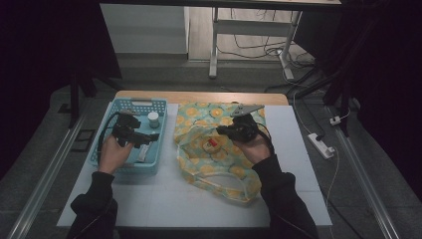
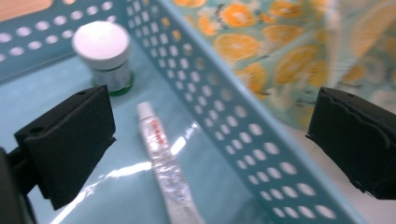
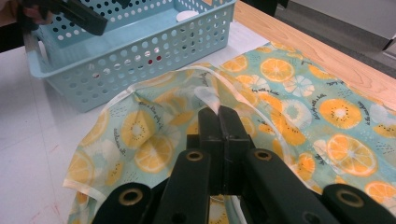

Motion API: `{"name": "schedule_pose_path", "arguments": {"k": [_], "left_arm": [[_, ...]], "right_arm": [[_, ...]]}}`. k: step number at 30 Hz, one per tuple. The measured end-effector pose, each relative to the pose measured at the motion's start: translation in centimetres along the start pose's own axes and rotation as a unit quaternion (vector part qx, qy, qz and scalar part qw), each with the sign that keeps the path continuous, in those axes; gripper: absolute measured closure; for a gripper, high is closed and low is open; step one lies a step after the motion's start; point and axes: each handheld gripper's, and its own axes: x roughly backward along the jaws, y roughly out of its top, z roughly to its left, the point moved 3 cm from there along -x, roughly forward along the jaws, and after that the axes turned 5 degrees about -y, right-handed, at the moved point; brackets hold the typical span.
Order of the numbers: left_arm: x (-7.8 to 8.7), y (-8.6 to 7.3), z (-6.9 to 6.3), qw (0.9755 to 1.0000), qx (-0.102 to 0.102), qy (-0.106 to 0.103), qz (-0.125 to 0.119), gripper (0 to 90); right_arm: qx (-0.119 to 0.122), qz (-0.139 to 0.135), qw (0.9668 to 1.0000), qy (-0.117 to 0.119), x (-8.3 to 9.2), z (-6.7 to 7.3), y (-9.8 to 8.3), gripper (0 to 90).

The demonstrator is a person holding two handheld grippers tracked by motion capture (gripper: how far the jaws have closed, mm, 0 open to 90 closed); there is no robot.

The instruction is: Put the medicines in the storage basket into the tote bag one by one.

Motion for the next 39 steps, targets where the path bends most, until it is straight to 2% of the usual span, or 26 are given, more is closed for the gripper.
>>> {"name": "schedule_pose_path", "arguments": {"k": [4,9,13,20,22,26,31,36,39], "left_arm": [[-0.5,-0.2,0.7,0.9997,0.003,0.021,0.013,1.2],[-1.6,-0.4,1.6,0.9988,0.011,0.037,0.030,1.1],[-2.3,-0.5,2.0,0.9972,0.020,0.049,0.054,0.7],[-3.3,-1.1,2.6,0.9929,0.034,0.051,0.102,0.8],[-3.7,-1.3,2.7,0.9911,0.039,0.054,0.116,0.6],[-4.4,-1.6,2.6,0.9858,0.036,0.060,0.153,0.9],[-5.0,-1.8,2.6,0.9801,0.032,0.067,0.184,2.7],[-5.4,-2.1,2.4,0.9744,0.021,0.076,0.211,11.4],[-5.6,-2.2,2.3,0.9724,0.020,0.080,0.218,21.3]], "right_arm": [[0.000,0.001,1.0000,0.000,-0.1,-0.1,-0.1,90.0],[0.001,0.002,1.0000,-0.001,-0.1,-0.1,-0.1,90.0],[0.002,0.001,1.0000,-0.001,-0.1,-0.1,-0.1,90.0],[0.002,0.002,1.0000,-0.001,-0.1,0.0,-0.1,90.0],[0.003,0.002,1.0000,-0.001,-0.1,0.0,-0.1,90.0],[0.004,0.002,1.0000,0.000,-0.2,0.0,-0.1,90.0],[0.004,0.002,1.0000,0.000,-0.1,0.0,0.0,90.0],[0.005,0.001,1.0000,0.000,-0.1,0.0,0.0,90.0],[0.005,0.001,1.0000,-0.001,0.0,0.0,0.0,90.0]]}}
